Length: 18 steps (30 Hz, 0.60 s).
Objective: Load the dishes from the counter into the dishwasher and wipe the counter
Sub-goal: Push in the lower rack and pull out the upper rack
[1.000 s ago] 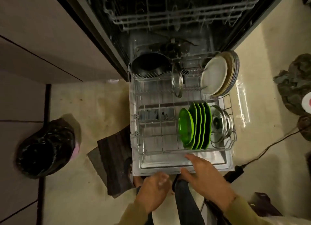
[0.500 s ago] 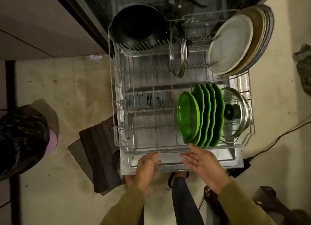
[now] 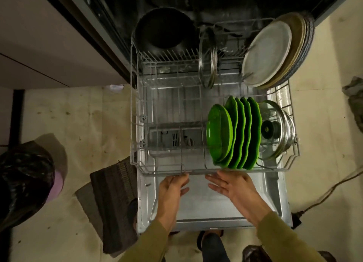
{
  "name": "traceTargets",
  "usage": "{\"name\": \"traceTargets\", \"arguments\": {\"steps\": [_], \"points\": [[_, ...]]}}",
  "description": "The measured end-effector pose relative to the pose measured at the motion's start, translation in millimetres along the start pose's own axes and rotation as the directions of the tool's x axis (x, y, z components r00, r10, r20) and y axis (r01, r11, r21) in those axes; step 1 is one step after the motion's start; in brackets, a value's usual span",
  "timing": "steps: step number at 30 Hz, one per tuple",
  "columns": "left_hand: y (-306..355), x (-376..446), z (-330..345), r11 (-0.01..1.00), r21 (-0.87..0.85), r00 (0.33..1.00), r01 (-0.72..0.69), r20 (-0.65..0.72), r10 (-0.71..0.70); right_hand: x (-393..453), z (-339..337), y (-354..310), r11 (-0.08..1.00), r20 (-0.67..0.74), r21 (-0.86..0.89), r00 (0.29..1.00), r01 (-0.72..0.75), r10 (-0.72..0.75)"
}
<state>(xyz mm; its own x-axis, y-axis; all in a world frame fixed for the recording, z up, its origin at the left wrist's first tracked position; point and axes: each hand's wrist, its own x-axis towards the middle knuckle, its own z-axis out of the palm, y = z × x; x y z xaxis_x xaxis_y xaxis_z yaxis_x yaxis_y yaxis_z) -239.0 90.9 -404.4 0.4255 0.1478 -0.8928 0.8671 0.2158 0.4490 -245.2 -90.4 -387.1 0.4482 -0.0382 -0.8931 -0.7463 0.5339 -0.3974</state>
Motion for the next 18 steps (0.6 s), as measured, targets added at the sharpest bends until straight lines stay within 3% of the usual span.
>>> {"name": "traceTargets", "arguments": {"steps": [12, 14, 15, 17, 18], "points": [[106.1, 61.3, 46.6, 0.942, 0.208, 0.956, -0.263, 0.19, 0.225, 71.5, 51.4, -110.6, 0.988, 0.055, -0.1, 0.992, 0.12, -0.115], [115.6, 64.4, 50.7, 0.882, 0.308, 0.931, -0.356, 0.202, 0.305, 74.5, 63.0, -115.7, 0.936, 0.059, -0.25, 0.969, 0.246, -0.239], [117.9, 64.8, 51.3, 0.824, 0.378, 0.906, -0.422, 0.202, 0.371, 71.9, 66.7, -115.4, 0.83, 0.073, -0.445, 0.937, 0.338, -0.342], [121.5, 64.4, 52.1, 0.621, 0.541, 0.815, -0.568, 0.262, 0.517, 64.0, 67.6, -109.4, 0.426, 0.151, -0.796, 0.823, 0.429, -0.547], [122.9, 63.6, 51.9, 0.495, 0.621, 0.775, -0.607, 0.326, 0.542, 58.9, 66.2, -104.3, 0.239, 0.21, -0.869, 0.76, 0.434, -0.616]]}}
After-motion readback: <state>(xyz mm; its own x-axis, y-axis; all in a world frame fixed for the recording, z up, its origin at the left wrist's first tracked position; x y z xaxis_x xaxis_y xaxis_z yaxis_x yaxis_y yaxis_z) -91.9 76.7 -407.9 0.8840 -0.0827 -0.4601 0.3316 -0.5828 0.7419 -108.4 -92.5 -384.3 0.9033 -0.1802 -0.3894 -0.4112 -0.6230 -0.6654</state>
